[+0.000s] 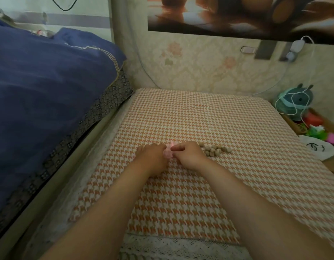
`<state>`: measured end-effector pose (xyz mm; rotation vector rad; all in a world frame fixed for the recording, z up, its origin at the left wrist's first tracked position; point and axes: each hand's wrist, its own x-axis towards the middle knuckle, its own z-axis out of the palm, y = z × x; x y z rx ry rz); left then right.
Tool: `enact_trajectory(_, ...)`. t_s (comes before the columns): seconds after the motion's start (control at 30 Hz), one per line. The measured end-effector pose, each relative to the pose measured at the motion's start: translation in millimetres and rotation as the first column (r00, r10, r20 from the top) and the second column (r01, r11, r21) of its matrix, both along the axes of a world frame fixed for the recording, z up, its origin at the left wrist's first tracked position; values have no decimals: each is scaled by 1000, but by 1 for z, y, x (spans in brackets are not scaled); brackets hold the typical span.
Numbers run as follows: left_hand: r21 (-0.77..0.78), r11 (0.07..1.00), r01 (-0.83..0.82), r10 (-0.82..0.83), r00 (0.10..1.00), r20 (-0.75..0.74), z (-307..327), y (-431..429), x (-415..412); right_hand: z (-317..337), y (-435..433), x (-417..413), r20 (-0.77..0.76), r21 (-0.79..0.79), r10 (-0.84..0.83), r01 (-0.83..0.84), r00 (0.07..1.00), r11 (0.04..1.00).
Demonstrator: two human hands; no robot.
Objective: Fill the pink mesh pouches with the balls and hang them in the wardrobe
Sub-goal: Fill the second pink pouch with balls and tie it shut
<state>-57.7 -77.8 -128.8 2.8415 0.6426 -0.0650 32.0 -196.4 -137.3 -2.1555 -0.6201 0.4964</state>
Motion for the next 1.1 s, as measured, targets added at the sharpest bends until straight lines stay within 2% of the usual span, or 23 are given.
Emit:
enact_trajectory(0.07, -42, 999, -28, 32, 995, 94, 2, -2, 0, 4, -5, 2, 4, 52, -42, 41, 999, 998)
enact_trajectory(0.13, -67, 997, -28, 44, 971, 237, 4, -4, -1, 10, -13, 5, 77, 88, -48, 41, 996, 995)
enact_trajectory(0.2, -130, 991, 35, 18, 920, 391, 7, -6, -1, 17, -24, 6, 174, 121, -10, -12, 985, 993)
enact_trajectory(0.27, -172, 974, 148, -48, 875, 482, 11, -10, -1, 24, -38, 6, 302, 85, 78, -108, 950, 991)
enact_trajectory(0.37, -172, 935, 309, -184, 841, 508, 18, -24, 0, 31, -59, 4, 451, -31, 214, -225, 867, 974)
enact_trajectory(0.5, -161, 916, 367, -229, 808, 542, 27, -41, 4, 43, -78, 3, 525, -44, 260, -279, 811, 959)
enact_trajectory(0.67, -244, 933, 263, -114, 863, 492, 35, -49, 10, 52, -90, 11, 482, 100, 171, -247, 859, 964)
enact_trajectory(0.73, -257, 944, 209, -73, 888, 454, 34, -49, 11, 48, -93, 18, 435, 195, 64, -163, 898, 967)
enact_trajectory(0.8, -317, 937, 149, 8, 896, 443, 33, -48, 12, 41, -97, 28, 428, 213, -38, -60, 903, 975)
enact_trajectory(0.87, -368, 927, 77, 100, 893, 439, 34, -45, 14, 29, -100, 41, 452, 123, -67, 12, 889, 992)
enact_trajectory(0.97, -408, 913, -4, 203, 872, 446, 33, -37, 17, 13, -101, 55, 474, -44, -19, 46, 880, 998)
enact_trajectory(1.1, -410, 912, -26, 230, 860, 456, 32, -31, 17, 2, -89, 66, 578, -293, 57, 141, 814, 946)
